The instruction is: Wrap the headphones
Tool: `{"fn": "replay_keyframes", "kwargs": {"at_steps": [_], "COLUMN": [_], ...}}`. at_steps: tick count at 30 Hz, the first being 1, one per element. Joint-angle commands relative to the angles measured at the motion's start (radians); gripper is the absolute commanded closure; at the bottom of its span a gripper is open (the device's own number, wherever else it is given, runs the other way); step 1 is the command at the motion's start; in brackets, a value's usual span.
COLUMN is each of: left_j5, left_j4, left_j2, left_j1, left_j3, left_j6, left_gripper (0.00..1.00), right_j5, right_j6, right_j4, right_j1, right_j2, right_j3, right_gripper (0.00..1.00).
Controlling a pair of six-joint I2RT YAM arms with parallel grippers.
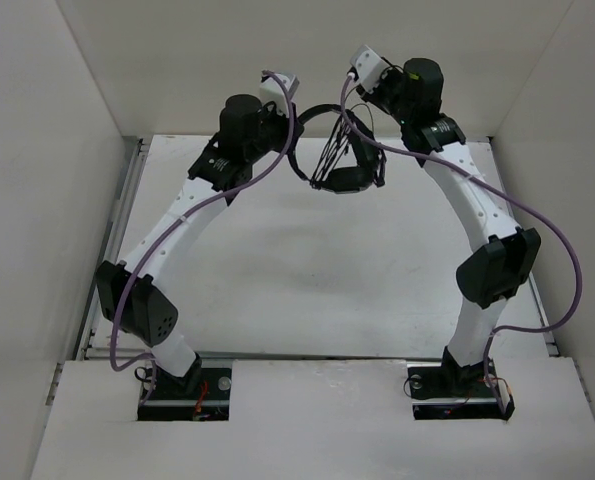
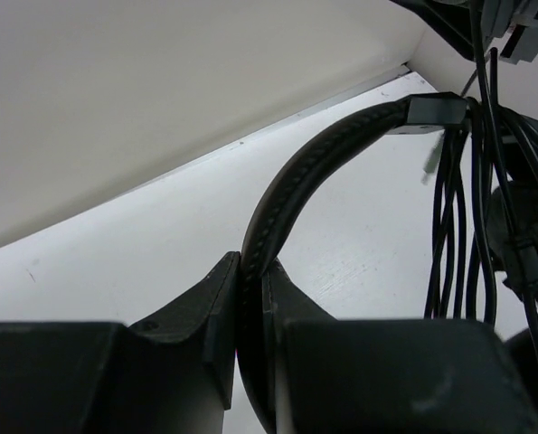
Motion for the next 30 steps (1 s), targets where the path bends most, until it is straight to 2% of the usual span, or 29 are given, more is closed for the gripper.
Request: {"fn": "replay_keyframes", "kwargs": {"at_steps": [1,6,16,22,30], "left_j5": [0.045,0.063,0.054,0.019,0.01], "left_j4": [0.041,0.024,-0.016,-0.014,0.024], "left_j2": [-0.003,0.044,0.153,0.238,0.293], "left_j1": [0.025,0.052,0.082,0.076,0.081], "left_j3": [0.035,0.054,0.062,0.04,0.06], "left_j6": [-0.093,-0.132,-0.146,-0.173,-0.205], "left_gripper": [1.0,1.0,1.0,1.0,1.0], "right_j5": [-0.052,-0.179,-0.265,-0.277,-0.303], "right_j6": [0.073,0.157,0.289,0.377,0.38], "right_j4": [-0.025,-0.12,-0.126,-0.091,-0.085], "right_j1": [-0.018,-0.035,-0.095,-0.121,-0.13], "right_j2": [-0.05,-0.053,-0.07,-0.097,-0.119], "right_j3": [0.004,0.048,0.067,-0.005,-0.113], "right_gripper": [0.58,0.57,0.57,0.55,0.52]}}
